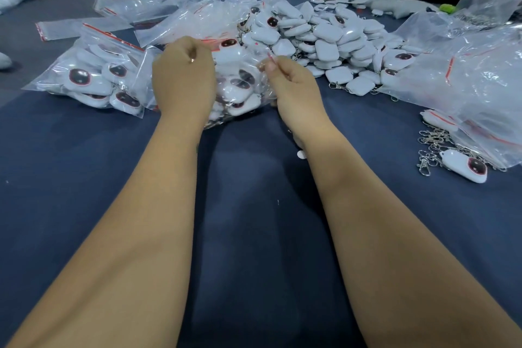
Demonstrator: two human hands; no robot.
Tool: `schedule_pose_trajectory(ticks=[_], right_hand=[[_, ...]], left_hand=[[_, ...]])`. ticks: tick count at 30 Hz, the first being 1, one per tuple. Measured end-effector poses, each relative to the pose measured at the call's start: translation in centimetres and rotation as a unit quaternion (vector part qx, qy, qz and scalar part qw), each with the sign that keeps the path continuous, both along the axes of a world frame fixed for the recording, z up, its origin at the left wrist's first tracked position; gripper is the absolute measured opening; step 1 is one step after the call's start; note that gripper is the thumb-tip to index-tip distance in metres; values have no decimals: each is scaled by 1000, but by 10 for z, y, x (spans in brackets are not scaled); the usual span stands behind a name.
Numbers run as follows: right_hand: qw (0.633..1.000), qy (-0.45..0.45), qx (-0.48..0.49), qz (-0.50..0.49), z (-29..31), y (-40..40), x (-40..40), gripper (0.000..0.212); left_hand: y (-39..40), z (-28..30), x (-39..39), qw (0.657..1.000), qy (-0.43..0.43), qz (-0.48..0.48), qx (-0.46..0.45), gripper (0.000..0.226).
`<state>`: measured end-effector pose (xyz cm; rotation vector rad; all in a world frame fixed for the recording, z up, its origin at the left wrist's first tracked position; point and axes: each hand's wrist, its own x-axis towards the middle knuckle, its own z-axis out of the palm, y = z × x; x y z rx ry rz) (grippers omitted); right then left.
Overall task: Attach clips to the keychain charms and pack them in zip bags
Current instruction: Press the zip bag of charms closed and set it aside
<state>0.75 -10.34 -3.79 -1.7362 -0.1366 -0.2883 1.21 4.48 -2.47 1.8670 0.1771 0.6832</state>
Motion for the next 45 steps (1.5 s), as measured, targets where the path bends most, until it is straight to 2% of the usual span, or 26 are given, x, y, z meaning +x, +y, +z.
schedule_pose_trajectory(ticks=[4, 8, 11, 14, 16, 18, 20, 23, 25, 28, 32, 36, 41, 45], right_hand=[[985, -4, 171, -29, 1, -10, 5, 8], [932, 11, 362, -23, 8, -21, 6, 7], [901, 11, 433, -2, 13, -26, 6, 17], [911, 16, 411, -4, 14, -23, 3, 21], [919, 22, 394, 10, 14, -19, 1, 28], [921, 28, 387, 33, 14, -18, 1, 32], [924, 42, 379, 40, 12, -19, 3, 27], [941, 84, 327, 31, 9, -20, 6, 13], [949, 102, 299, 16, 7, -20, 8, 12], [955, 90, 283, -1, 3, -23, 11, 13], [956, 84, 281, -13, 2, -22, 11, 21], [951, 92, 294, -18, 2, -22, 10, 23], [955, 86, 281, -33, 2, -23, 8, 19], [961, 66, 266, -47, 1, -23, 8, 21]], left_hand=[[0, -2, 0, 999, 29, -25, 22, 36], [-4, 5, 3, 984, 50, -126, -117, 37], [-10, 8, 2, 961, 83, -224, -141, 48], [-15, 4, -3, 911, 155, -349, -155, 58], [-22, 1, -8, 877, 187, -395, -200, 52], [-26, 0, -8, 886, 192, -363, -216, 40], [-24, 0, -6, 899, 184, -327, -227, 40], [-22, 3, -4, 874, 176, -331, -308, 42], [-19, 2, -3, 876, 166, -328, -312, 44], [-15, 1, 3, 888, 158, -307, -304, 37], [-11, -2, 9, 907, 104, -249, -324, 24], [-15, -6, 10, 897, 68, -217, -379, 23], [-18, -6, 11, 897, 70, -190, -393, 7], [-19, -7, 9, 888, 47, -194, -413, 11]])
